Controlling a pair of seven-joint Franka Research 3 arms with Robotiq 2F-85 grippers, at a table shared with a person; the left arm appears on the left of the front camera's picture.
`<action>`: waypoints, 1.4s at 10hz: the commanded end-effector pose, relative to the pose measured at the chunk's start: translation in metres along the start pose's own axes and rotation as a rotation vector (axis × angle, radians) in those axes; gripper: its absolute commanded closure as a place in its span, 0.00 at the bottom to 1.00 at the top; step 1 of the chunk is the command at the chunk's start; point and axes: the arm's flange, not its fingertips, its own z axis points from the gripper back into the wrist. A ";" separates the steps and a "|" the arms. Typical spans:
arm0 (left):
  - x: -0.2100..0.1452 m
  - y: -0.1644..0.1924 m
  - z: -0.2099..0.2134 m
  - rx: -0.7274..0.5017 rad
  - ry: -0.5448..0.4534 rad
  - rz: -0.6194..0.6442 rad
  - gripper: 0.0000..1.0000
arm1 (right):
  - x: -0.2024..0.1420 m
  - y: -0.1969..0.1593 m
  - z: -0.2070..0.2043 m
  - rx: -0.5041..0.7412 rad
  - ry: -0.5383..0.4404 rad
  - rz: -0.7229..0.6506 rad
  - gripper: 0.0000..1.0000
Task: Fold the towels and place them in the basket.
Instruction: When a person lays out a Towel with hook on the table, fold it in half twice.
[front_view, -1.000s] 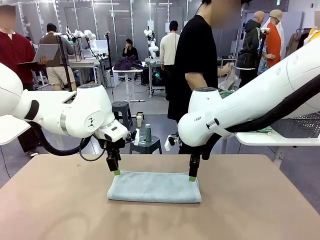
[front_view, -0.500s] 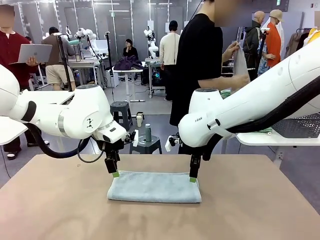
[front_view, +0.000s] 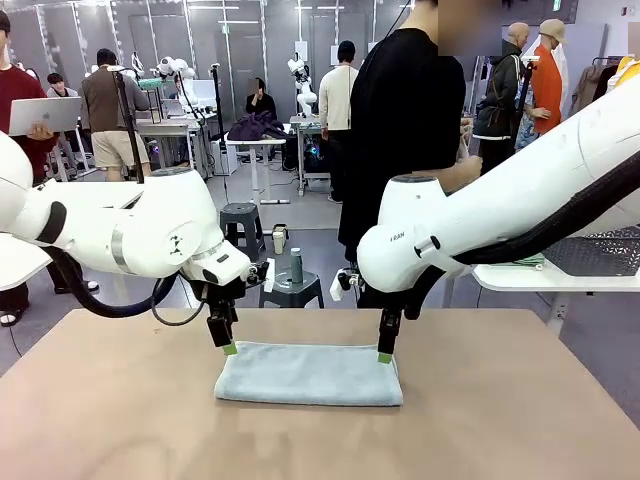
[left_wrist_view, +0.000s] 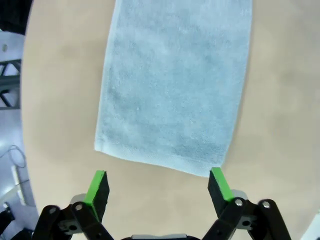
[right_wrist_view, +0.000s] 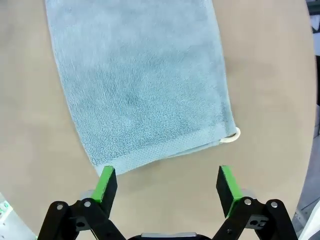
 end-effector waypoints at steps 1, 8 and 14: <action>-0.033 -0.039 0.018 0.005 -0.047 0.050 0.00 | -0.007 0.008 0.031 0.040 -0.054 -0.201 0.00; -0.163 -0.123 0.042 -0.043 -0.144 0.286 0.00 | 0.001 0.019 0.009 0.125 -0.134 -0.924 0.00; -0.171 -0.121 0.039 -0.033 -0.156 0.306 0.00 | -0.002 0.019 0.013 0.128 -0.111 -0.866 0.00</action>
